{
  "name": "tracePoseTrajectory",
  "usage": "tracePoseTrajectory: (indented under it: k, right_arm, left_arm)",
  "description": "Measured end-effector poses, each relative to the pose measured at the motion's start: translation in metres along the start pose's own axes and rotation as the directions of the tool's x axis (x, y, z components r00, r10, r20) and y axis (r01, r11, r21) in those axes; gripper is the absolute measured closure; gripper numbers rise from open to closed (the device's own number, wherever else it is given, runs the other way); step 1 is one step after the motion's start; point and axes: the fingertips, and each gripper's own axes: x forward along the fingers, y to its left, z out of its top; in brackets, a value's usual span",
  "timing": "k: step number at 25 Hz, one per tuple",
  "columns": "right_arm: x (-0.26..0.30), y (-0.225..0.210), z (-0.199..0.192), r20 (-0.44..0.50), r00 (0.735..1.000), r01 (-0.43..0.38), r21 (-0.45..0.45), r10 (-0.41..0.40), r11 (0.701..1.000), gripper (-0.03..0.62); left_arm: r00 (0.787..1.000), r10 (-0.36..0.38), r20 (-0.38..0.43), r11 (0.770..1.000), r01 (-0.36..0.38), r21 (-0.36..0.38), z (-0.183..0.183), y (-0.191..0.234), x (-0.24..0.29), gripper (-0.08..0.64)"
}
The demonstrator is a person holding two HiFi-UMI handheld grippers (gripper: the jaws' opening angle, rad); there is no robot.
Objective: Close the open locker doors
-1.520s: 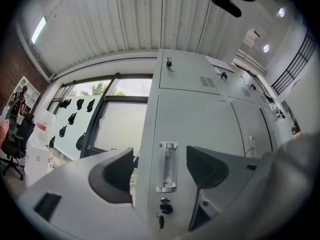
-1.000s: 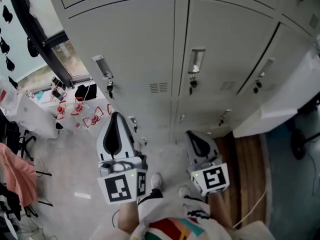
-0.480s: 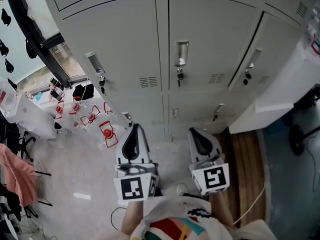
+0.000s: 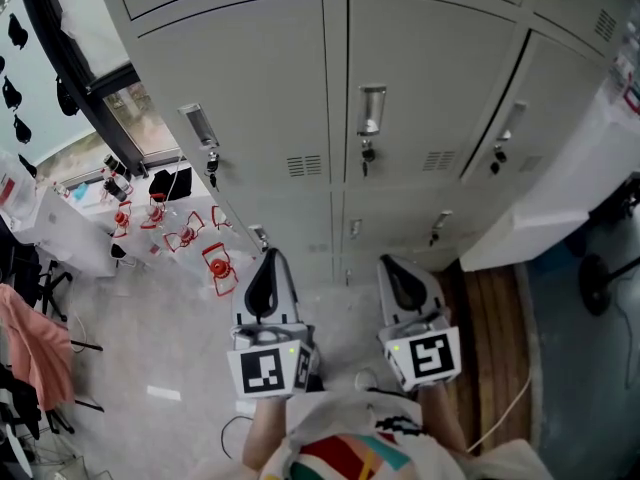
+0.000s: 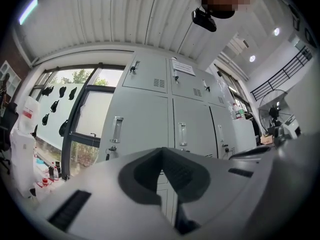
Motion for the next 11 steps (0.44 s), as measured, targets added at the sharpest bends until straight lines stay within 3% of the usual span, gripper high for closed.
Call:
tracePoseTrajectory:
  k: [11]
  right_arm:
    - [0.016,0.019,-0.005,-0.011,1.0,-0.03,-0.005,0.029,1.0,0.588]
  left_arm:
    - [1.0,0.017,-0.022,0.999,-0.017,-0.037,-0.006,0.026,-0.001,0.554]
